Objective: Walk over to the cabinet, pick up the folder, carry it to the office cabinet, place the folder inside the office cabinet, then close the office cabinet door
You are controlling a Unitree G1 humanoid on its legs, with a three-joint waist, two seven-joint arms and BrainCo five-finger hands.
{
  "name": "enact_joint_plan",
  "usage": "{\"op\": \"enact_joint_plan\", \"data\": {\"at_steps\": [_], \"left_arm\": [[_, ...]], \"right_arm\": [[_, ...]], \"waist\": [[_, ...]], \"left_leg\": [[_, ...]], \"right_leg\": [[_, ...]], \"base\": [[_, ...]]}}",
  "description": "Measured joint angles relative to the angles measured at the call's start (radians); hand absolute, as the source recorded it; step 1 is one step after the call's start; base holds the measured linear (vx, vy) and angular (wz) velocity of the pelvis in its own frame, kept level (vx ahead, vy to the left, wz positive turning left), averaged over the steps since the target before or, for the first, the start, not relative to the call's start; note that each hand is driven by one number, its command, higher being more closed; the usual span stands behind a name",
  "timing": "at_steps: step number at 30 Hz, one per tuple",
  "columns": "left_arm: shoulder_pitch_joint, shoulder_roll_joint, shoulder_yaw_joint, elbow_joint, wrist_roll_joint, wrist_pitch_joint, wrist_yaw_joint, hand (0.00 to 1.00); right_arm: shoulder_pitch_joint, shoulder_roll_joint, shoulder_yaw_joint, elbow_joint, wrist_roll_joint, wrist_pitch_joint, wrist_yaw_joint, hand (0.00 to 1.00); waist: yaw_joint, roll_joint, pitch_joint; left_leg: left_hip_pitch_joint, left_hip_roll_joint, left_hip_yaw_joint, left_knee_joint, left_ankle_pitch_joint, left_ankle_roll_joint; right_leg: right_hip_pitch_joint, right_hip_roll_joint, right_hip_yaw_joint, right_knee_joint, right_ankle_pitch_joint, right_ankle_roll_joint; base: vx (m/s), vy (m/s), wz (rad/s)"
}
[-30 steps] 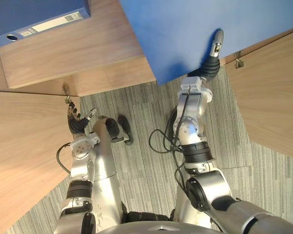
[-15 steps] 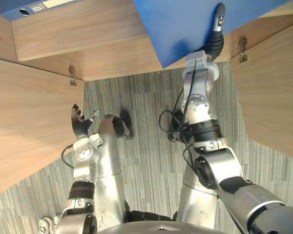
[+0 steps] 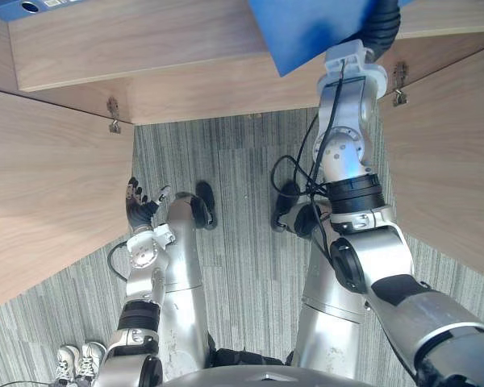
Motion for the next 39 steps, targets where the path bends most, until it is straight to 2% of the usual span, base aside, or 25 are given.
{"op": "enact_joint_plan", "data": {"at_steps": [4, 8, 11, 29, 30, 39], "left_arm": [[0.003, 0.000, 0.000, 0.017, 0.000, 0.002, -0.001, 0.00], [0.012, 0.006, -0.002, 0.019, 0.000, 0.002, -0.003, 0.00], [0.018, 0.008, -0.009, 0.019, 0.000, 0.002, -0.004, 0.00], [0.020, 0.031, -0.026, 0.015, -0.043, -0.012, -0.009, 0.00], [0.020, 0.031, -0.026, 0.015, -0.045, -0.013, -0.009, 0.00], [0.024, 0.040, -0.024, 0.019, -0.053, -0.025, -0.011, 0.00]], "right_arm": [[0.000, 0.002, -0.007, 0.000, -0.001, 0.000, 0.000, 1.00], [0.001, 0.004, -0.018, 0.000, -0.003, 0.000, 0.002, 1.00], [0.001, 0.003, -0.037, 0.000, -0.003, 0.000, 0.003, 1.00], [-0.027, -0.017, -0.125, 0.069, 0.003, -0.019, -0.002, 1.00], [-0.039, -0.021, -0.124, 0.083, 0.003, -0.018, -0.002, 0.00], [-0.105, -0.093, -0.125, 0.113, 0.018, -0.017, 0.002, 0.00]], "waist": [[-0.012, -0.011, -0.008], [-0.013, -0.054, -0.047], [-0.013, -0.070, -0.060], [-0.007, -0.070, -0.060], [-0.007, -0.070, -0.060], [-0.001, -0.070, -0.060]], "left_leg": [[0.020, -0.005, -0.003, -0.001, -0.010, -0.001], [0.021, -0.006, -0.001, -0.011, -0.017, -0.011], [0.024, -0.014, 0.004, -0.035, -0.007, -0.011], [-0.008, -0.046, -0.017, -0.074, 0.025, -0.009], [-0.011, -0.047, -0.018, -0.074, 0.026, -0.010], [-0.046, -0.075, -0.053, -0.106, 0.063, -0.020]], "right_leg": [[0.025, -0.001, -0.002, -0.004, -0.012, 0.003], [0.024, -0.003, -0.002, -0.008, -0.021, 0.002], [0.025, -0.009, -0.003, -0.022, -0.020, 0.003], [0.007, -0.039, -0.032, -0.028, -0.030, -0.004], [0.005, -0.039, -0.033, -0.027, -0.030, -0.004], [-0.011, -0.064, -0.069, -0.025, -0.036, -0.008]], "base": [[0.01, 0.020, 0.04], [-0.03, 0.001, 0.03], [-0.03, -0.010, 0.09], [-0.02, 0.000, 0.07], [-0.03, -0.008, 0.06], [-0.03, 0.001, 0.14]]}}
